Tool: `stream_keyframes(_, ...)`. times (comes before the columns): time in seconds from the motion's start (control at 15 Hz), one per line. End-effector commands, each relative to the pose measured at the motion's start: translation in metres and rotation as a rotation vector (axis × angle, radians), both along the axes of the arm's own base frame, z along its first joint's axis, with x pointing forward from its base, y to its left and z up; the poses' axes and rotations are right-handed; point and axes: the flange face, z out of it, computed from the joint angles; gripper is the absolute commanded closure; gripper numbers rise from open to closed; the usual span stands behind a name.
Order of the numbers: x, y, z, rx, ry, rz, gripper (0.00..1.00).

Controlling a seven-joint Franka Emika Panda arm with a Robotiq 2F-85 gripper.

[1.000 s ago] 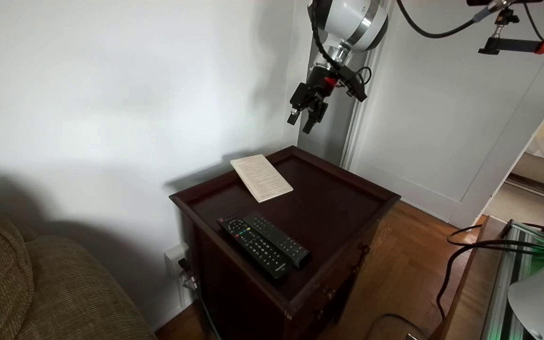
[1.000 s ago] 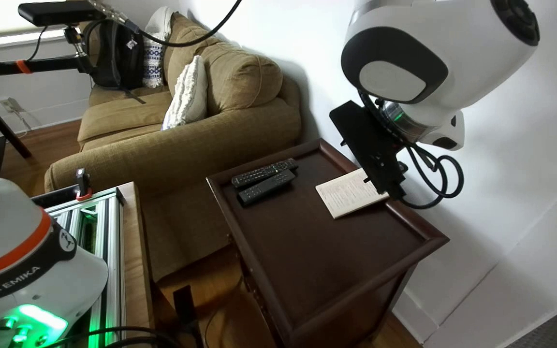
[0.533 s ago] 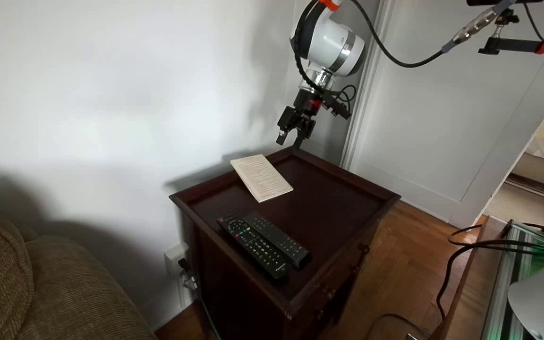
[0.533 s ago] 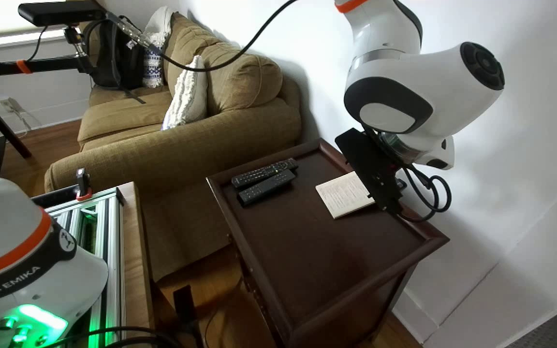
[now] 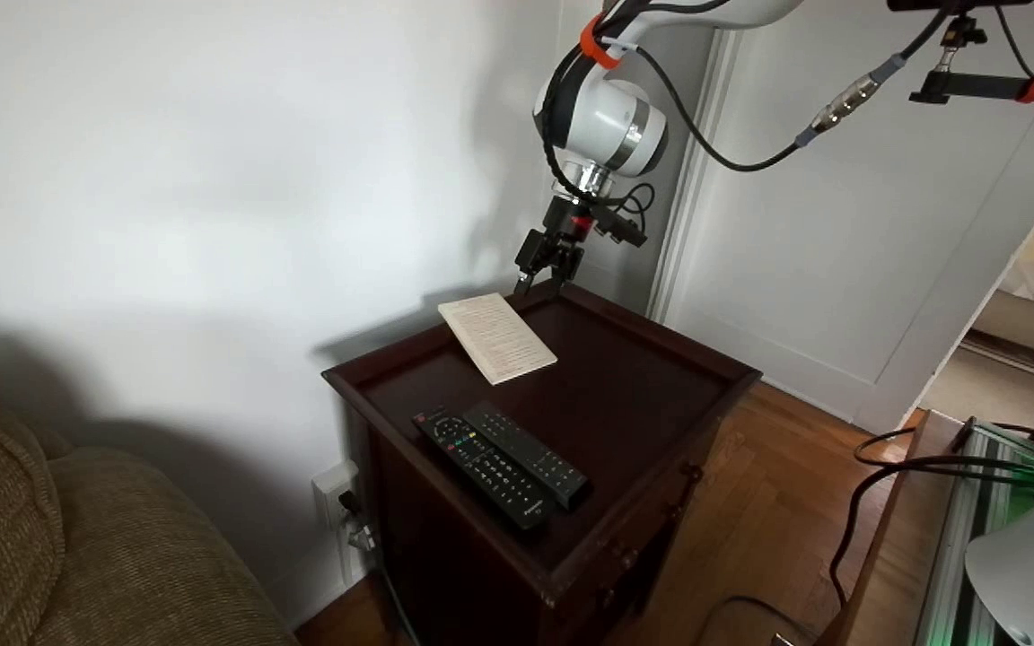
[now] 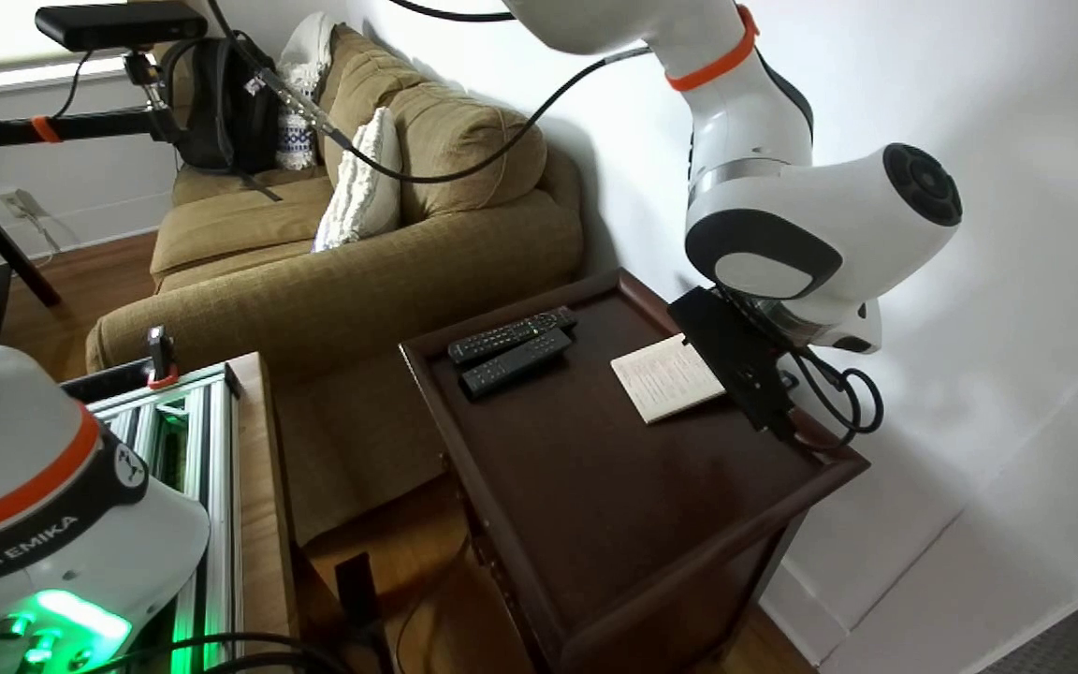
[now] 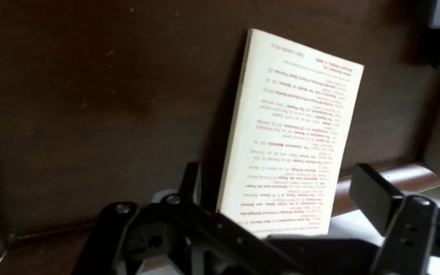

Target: Turn the white book over

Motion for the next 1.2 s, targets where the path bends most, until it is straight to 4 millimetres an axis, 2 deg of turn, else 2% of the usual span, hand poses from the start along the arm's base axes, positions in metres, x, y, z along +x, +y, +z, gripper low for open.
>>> stream_keyframes(0.0, 0.014, -0.002, -0.027, 0.028, -0.005, 0.001, 0.0)
stream_keyframes(0.33, 0.027, -0.002, -0.045, 0.055, -0.028, -0.019, 0.0)
stream_keyframes(0.87, 0.044, -0.001, -0.063, 0.109, -0.057, -0.029, 0.0)
stream_keyframes(1.0, 0.044, 0.003, -0.068, 0.136, -0.05, -0.024, 0.26)
stream_keyframes(1.13, 0.045, 0.005, -0.073, 0.15, -0.048, -0.026, 0.42)
